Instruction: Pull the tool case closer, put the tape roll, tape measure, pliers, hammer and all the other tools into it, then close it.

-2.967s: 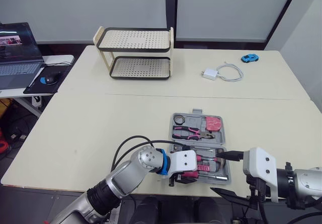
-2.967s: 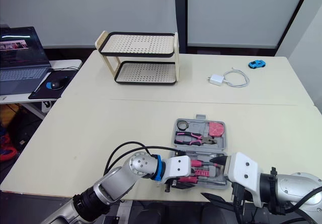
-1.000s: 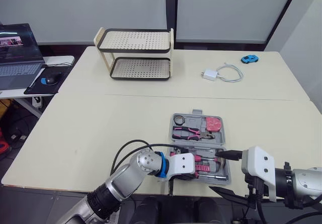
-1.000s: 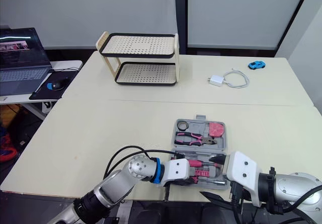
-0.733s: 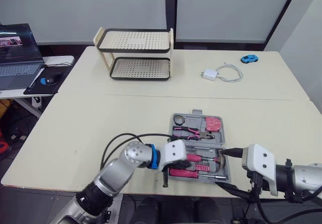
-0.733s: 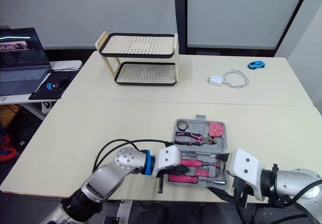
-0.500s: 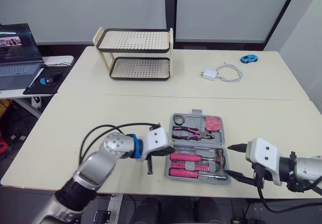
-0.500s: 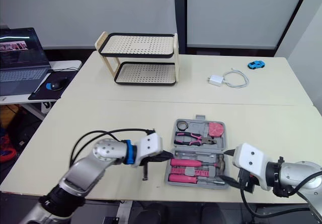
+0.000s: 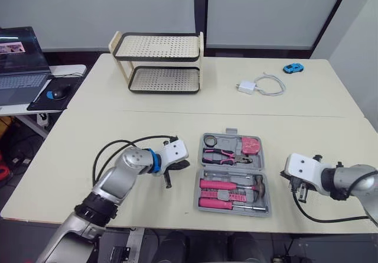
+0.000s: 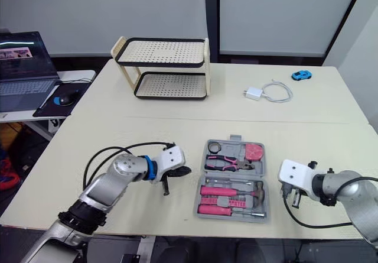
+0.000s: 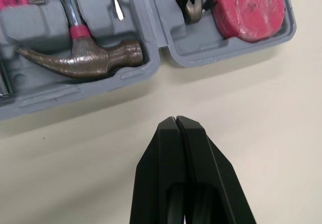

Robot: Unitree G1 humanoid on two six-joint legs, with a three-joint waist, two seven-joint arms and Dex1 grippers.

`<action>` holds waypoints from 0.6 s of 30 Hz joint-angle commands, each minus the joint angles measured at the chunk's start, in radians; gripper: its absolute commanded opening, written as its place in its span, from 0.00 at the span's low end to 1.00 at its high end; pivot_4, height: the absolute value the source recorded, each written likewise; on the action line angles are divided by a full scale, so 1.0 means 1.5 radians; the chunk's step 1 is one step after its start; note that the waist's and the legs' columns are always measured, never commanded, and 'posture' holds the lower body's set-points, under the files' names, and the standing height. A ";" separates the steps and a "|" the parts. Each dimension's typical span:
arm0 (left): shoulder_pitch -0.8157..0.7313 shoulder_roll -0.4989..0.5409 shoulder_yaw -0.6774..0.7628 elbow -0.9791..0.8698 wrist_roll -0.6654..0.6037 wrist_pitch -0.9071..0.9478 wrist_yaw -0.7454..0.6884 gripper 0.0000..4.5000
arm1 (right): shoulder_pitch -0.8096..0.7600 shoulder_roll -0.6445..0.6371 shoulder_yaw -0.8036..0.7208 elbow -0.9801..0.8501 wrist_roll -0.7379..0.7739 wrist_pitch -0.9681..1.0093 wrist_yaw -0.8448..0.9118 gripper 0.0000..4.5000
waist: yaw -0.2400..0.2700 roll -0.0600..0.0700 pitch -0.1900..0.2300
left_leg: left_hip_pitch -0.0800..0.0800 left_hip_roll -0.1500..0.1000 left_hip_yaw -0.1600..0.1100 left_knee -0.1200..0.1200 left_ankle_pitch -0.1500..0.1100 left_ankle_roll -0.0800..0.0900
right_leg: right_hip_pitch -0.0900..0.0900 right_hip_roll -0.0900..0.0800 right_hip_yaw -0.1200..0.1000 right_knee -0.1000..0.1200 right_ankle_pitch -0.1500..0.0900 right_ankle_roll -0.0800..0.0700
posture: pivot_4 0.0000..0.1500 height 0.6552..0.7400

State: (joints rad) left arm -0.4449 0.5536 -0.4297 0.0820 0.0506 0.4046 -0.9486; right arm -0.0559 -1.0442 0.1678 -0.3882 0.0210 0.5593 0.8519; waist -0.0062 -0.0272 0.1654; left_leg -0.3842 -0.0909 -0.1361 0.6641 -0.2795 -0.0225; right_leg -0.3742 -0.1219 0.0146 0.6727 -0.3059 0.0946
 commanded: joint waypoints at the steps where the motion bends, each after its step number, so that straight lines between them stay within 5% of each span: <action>1: -0.023 -0.021 -0.009 0.014 0.019 -0.017 0.010 0.00 | -0.030 0.010 0.030 -0.001 -0.023 0.029 0.009 0.01 | 0.001 0.000 0.000 | 0.000 0.000 0.000 0.000 0.000 0.000 | 0.000 0.000 0.000 0.000 0.000 0.000 | 1.00 1.00; 18: -0.055 -0.088 -0.045 0.080 0.058 -0.022 -0.001 0.00 | -0.109 0.090 0.117 0.067 -0.094 0.023 0.019 0.01 | 0.002 0.000 0.000 | 0.000 0.000 0.000 0.001 0.001 -0.001 | 0.000 0.000 0.000 0.000 0.000 0.000 | 1.00 1.00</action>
State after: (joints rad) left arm -0.5226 0.4356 -0.4760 0.1992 0.1305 0.3765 -0.9507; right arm -0.2029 -0.9142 0.3401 -0.2766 -0.1056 0.6136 0.8820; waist -0.0039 -0.0270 0.1653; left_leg -0.3842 -0.0916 -0.1367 0.6649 -0.2786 -0.0241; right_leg -0.3745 -0.1223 0.0145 0.6733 -0.3059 0.0947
